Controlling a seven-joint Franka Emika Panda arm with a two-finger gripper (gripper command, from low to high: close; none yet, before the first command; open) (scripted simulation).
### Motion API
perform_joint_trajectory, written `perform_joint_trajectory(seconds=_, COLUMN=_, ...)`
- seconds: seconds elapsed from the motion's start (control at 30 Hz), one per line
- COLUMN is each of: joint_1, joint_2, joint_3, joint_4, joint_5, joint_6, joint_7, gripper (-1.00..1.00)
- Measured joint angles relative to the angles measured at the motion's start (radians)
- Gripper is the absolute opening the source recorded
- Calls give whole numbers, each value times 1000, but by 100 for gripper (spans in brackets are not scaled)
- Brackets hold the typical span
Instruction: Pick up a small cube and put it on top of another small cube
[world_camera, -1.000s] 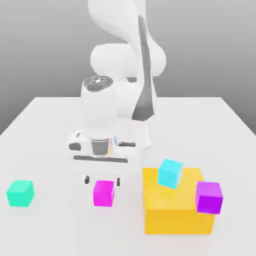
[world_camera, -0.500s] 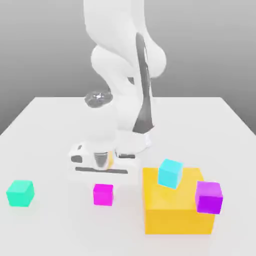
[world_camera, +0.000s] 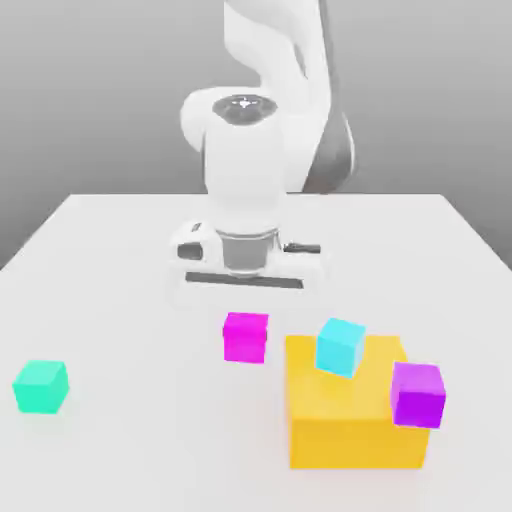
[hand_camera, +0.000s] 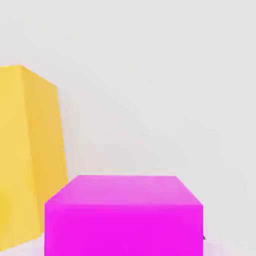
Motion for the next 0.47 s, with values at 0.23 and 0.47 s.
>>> perform_joint_trajectory(seconds=0.23, joint_1=114, joint_2=-108, joint_3=127, joint_4=53, joint_5=93, joint_6=-157, joint_7=175, gripper=-100)
perform_joint_trajectory(seconds=0.47, joint_1=108, joint_2=4, joint_3=152, joint_4=18, joint_5=91, joint_6=-11, joint_7=190, gripper=100)
